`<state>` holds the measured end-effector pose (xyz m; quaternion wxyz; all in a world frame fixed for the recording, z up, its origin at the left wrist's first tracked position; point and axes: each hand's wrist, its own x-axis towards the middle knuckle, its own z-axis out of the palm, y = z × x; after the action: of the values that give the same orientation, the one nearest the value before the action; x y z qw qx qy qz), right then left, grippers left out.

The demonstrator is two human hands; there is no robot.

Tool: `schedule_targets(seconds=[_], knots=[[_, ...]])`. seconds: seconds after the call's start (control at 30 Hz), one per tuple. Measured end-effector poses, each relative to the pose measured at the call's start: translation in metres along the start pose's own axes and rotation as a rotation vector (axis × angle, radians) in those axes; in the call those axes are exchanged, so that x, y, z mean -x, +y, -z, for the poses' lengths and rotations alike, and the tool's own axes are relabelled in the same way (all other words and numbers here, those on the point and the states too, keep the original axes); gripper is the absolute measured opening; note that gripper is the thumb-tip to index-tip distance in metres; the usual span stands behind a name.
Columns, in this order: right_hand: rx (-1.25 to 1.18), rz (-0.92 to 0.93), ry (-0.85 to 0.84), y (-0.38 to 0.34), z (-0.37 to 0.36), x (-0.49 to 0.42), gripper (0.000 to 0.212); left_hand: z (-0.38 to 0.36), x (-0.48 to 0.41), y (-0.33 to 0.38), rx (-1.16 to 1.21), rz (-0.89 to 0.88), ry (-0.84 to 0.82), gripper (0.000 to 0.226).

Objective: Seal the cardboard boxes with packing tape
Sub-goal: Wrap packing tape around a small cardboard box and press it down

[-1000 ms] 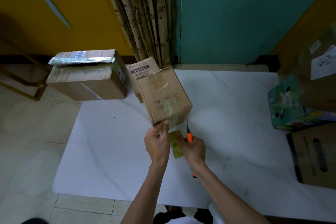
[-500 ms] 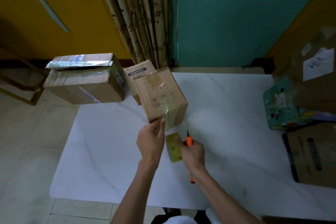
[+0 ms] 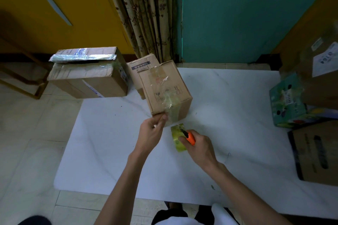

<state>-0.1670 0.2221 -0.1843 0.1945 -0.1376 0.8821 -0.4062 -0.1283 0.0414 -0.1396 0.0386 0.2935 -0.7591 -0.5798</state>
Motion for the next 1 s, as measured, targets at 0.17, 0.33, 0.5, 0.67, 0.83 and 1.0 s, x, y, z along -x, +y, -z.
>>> schedule_targets(seconds=[0.17, 0.33, 0.5, 0.67, 0.83, 1.0], knots=[[0.089, 0.060, -0.086, 0.001, 0.000, -0.004, 0.028, 0.001, -0.006, 0.003, 0.009, -0.027, -0.037, 0.026], [-0.019, -0.062, -0.133, 0.008, -0.008, -0.018, 0.015, 0.001, -0.010, -0.003, 0.038, 0.005, -0.039, 0.025], [0.013, -0.053, -0.132, 0.008, -0.006, -0.022, 0.019, 0.009, -0.013, 0.000, -0.007, -0.014, -0.077, 0.027], [0.309, 0.111, -0.287, -0.003, 0.022, -0.018, 0.030, 0.013, -0.014, 0.007, -0.024, -0.016, -0.100, 0.028], [0.432, 0.240, -0.229, -0.019, 0.037, -0.027, 0.030, 0.011, -0.014, 0.006, -0.113, -0.014, -0.045, 0.033], [0.464, 0.300, -0.173, -0.035, 0.036, -0.040, 0.032, 0.016, -0.019, 0.010, -0.275, -0.148, 0.039, 0.040]])
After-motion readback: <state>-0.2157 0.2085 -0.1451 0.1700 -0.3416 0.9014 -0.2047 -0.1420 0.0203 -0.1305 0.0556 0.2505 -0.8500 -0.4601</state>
